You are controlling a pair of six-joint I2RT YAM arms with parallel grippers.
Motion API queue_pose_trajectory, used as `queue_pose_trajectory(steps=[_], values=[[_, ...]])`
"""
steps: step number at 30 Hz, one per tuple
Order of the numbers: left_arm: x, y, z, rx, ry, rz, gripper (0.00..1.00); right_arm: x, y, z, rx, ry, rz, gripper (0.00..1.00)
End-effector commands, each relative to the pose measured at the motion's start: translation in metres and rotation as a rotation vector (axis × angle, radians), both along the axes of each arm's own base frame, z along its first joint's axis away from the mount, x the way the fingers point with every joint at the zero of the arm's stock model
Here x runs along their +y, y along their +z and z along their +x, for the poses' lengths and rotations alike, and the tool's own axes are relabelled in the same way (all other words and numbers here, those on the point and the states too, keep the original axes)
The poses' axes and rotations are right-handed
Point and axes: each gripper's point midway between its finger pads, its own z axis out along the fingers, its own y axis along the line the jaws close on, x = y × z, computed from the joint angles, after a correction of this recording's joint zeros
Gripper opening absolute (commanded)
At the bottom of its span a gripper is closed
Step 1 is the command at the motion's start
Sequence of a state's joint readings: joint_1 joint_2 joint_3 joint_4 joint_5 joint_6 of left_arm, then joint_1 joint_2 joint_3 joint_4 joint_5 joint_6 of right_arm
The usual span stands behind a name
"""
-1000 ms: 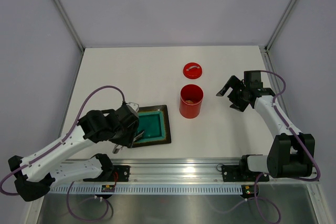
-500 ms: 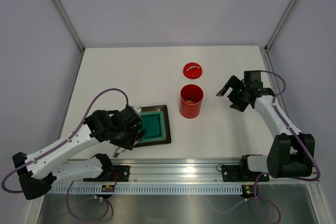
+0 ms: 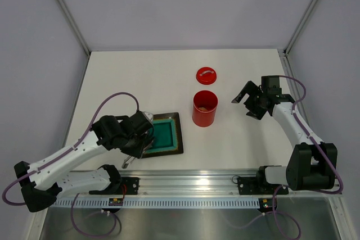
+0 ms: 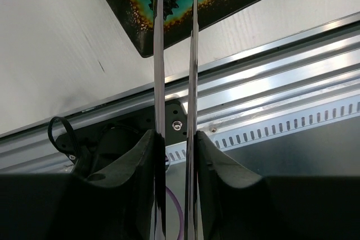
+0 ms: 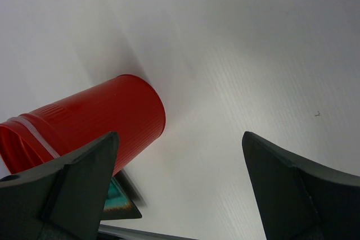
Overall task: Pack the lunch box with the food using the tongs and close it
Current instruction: Pick up the fake food from the plate, then place the fake food in the packing box.
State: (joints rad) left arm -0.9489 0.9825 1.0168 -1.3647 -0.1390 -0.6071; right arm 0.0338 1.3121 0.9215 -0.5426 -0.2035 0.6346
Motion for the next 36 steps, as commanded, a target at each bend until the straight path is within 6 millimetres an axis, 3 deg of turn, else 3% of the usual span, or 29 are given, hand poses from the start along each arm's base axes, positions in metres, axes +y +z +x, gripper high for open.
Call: queue_pose_trajectory(steps=[1, 9, 14, 22, 23, 25, 29, 32, 36], values=[[0.008, 0.023, -0.003, -0.011, 0.000, 0.008, 0.18, 0.003, 0.011, 0.007, -0.049, 0.021, 0.002, 0.99], [-0.021, 0.067, 0.027, -0.167, 0.026, -0.145, 0.04, 0.003, 0.013, 0.005, -0.054, 0.020, 0.001, 0.99], [-0.037, 0.099, 0.046, -0.272, 0.046, -0.243, 0.01, 0.003, 0.016, 0.004, -0.057, 0.019, -0.002, 0.99], [-0.084, 0.146, 0.067, -0.378, -0.012, -0.467, 0.00, 0.000, 0.016, 0.001, -0.053, 0.010, -0.012, 0.99], [-0.103, 0.158, 0.074, -0.398, -0.043, -0.524, 0.00, 0.000, 0.017, 0.001, -0.058, 0.008, -0.013, 0.99], [-0.116, 0.171, 0.079, -0.418, -0.080, -0.563, 0.00, 0.000, 0.018, 0.001, -0.063, 0.009, -0.011, 0.99], [-0.150, 0.187, 0.097, -0.455, -0.133, -0.628, 0.00, 0.000, 0.018, 0.001, -0.058, 0.008, -0.012, 0.99], [-0.170, 0.187, 0.106, -0.455, -0.167, -0.645, 0.00, -0.001, 0.019, 0.001, -0.056, 0.006, -0.019, 1.00], [-0.192, 0.172, 0.117, -0.420, -0.187, -0.630, 0.00, -0.001, 0.019, 0.001, -0.056, 0.005, -0.022, 0.99]])
